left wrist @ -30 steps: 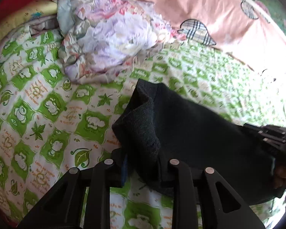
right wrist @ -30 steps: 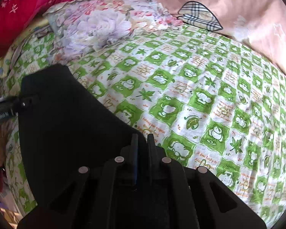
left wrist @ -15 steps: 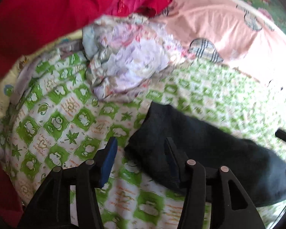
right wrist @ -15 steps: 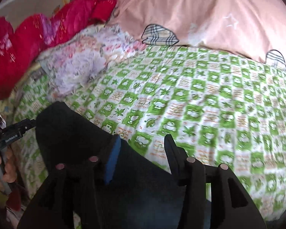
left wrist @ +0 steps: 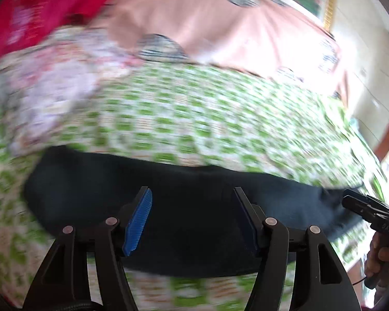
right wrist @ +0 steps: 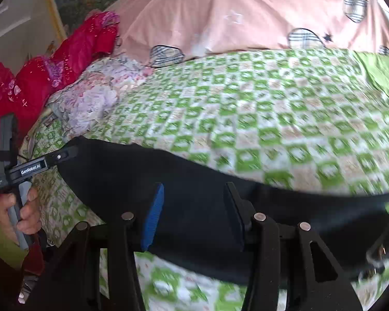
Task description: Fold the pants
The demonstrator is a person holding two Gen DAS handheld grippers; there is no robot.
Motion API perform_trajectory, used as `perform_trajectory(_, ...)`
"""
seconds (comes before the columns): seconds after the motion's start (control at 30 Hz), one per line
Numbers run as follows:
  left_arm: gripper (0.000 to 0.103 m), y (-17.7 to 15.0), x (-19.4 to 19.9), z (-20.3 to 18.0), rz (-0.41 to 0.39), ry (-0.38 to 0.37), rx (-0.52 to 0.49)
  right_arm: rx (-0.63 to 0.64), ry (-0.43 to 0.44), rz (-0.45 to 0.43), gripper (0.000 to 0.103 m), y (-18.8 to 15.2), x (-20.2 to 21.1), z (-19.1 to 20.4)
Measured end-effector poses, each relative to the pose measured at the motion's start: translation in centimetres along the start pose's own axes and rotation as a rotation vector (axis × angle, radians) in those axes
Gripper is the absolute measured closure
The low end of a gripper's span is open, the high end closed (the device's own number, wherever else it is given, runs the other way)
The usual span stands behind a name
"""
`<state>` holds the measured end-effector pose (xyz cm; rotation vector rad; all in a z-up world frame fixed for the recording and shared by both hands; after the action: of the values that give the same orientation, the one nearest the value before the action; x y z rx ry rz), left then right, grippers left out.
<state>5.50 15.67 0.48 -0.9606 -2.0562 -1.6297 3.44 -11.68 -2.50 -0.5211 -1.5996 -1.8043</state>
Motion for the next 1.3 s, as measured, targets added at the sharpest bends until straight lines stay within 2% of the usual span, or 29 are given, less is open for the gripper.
perform_trajectory(0.17, 0.039, 0.1, -3.6, -6.6, 0.086, -0.123, -0.121, -0.113, -0.06, 0.026, 0.054, -3.1, 2.2, -4.2)
perform_trajectory(0.37, 0.038, -0.2, -7.2, -13.5, 0.177, -0.233, -0.263, -0.202, -0.118, 0.017, 0.054, -5.2, 4.1, -7.6)
perform_trajectory(0.57, 0.038, -1.0, -10.3, -19.2, 0.281, -0.332, -0.387, -0.306, -0.191, -0.009, 0.054, -6.2, 5.3, -11.5)
perform_trajectory(0.77, 0.038, -3.6, -10.8, -24.1, 0.372, -0.446, -0.554, -0.397, -0.22, -0.027, 0.054, -6.6, 6.1, -14.8)
perform_trajectory(0.97, 0.038, -6.6, -11.1, -25.3, 0.44, -0.455, -0.689, -0.457, -0.197, -0.045, 0.054, -6.1, 5.9, -16.4)
perform_trajectory(1.17, 0.038, -8.0, -12.0, -24.7, 0.505, -0.45, -0.718, -0.503, -0.173, -0.044, 0.054, -5.8, 5.0, -16.9)
perform_trajectory(1.27, 0.048, -8.8, -12.2, -24.5, 0.536, -0.456, -0.736, -0.513, -0.171, -0.039, 0.057, -5.9, 4.6, -16.9)
perform_trajectory(1.3, 0.058, -9.3, -12.4, -24.4, 0.553, -0.458, -0.744, -0.519, -0.172, -0.036, 0.06, -6.0, 4.5, -17.0)
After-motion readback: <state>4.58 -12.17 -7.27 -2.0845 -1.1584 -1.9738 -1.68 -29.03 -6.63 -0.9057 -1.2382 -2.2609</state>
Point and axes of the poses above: each gripper's, at about its wrist camera, not at the fingertips, and x roughly against the way its jaws point, z to its left, y to its top, the point moved 6 cm from there along -x, roughly the way its jaws point, and after that the axes turned 11 degrees about -y, right-handed, at the moved point
